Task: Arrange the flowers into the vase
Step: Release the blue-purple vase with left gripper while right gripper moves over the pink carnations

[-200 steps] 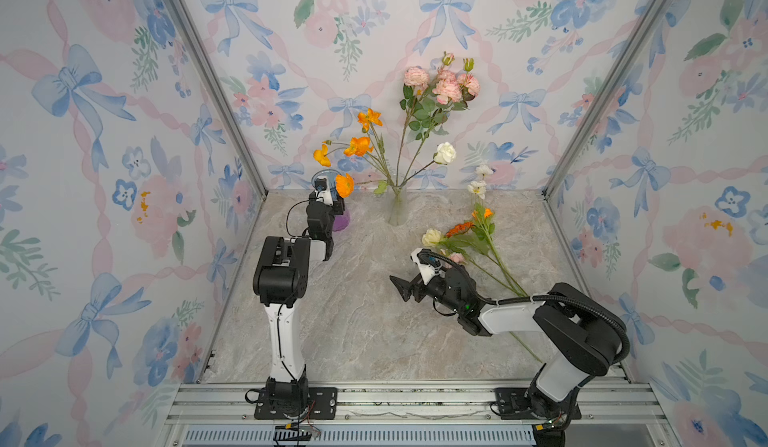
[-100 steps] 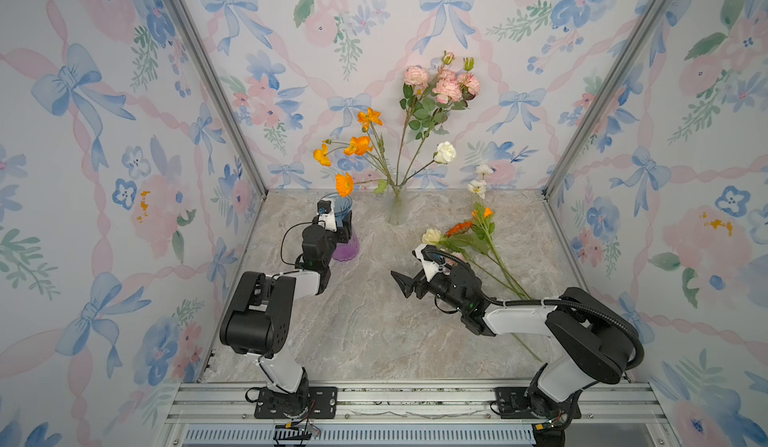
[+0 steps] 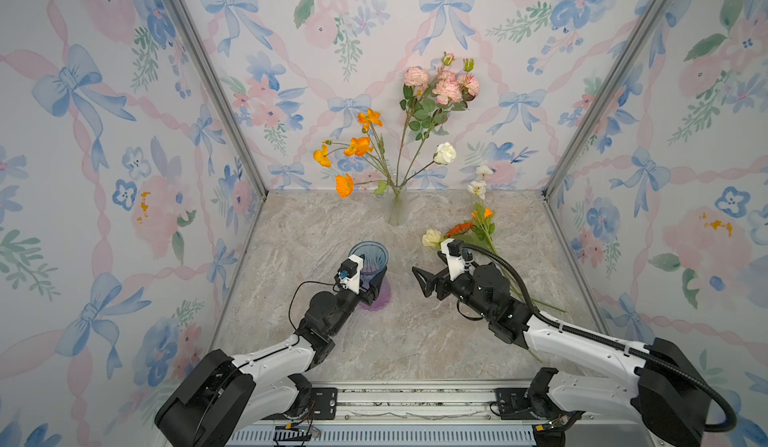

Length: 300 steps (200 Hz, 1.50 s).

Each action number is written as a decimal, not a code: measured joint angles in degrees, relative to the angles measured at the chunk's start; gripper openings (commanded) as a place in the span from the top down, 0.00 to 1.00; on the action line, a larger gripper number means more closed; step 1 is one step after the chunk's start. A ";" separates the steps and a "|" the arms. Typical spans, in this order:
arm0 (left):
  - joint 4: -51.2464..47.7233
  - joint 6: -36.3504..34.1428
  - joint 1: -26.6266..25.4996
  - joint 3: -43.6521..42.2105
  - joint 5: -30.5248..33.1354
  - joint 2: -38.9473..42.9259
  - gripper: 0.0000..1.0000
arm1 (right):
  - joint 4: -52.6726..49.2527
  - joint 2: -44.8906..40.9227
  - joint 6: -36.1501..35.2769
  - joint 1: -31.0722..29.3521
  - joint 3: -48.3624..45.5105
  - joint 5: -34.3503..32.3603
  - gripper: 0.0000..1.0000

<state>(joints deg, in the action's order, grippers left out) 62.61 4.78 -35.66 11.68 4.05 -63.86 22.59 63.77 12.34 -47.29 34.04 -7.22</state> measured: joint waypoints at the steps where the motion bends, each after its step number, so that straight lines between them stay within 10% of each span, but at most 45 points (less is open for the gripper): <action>1: 0.09 -0.02 -0.02 0.00 0.00 -0.02 0.87 | -0.63 -0.42 0.20 -0.04 -0.02 -0.15 0.03; 97: 11.08 -0.20 -3.85 9.94 -2.01 -21.33 0.85 | -38.99 -28.15 9.73 0.92 -3.43 -14.08 0.03; 163: 14.60 -0.13 -4.90 12.33 -4.11 -27.67 0.81 | -49.59 -31.95 12.15 3.82 -4.09 -14.69 0.03; 300: 15.72 0.02 -4.94 12.26 -4.57 -29.86 0.30 | -51.01 -30.01 13.20 5.99 -4.26 -13.33 0.03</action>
<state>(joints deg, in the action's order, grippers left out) 78.32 4.80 -40.60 23.94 -0.51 -93.71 -28.42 33.76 25.54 -41.30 29.78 -20.56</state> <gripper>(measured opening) 0.657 0.969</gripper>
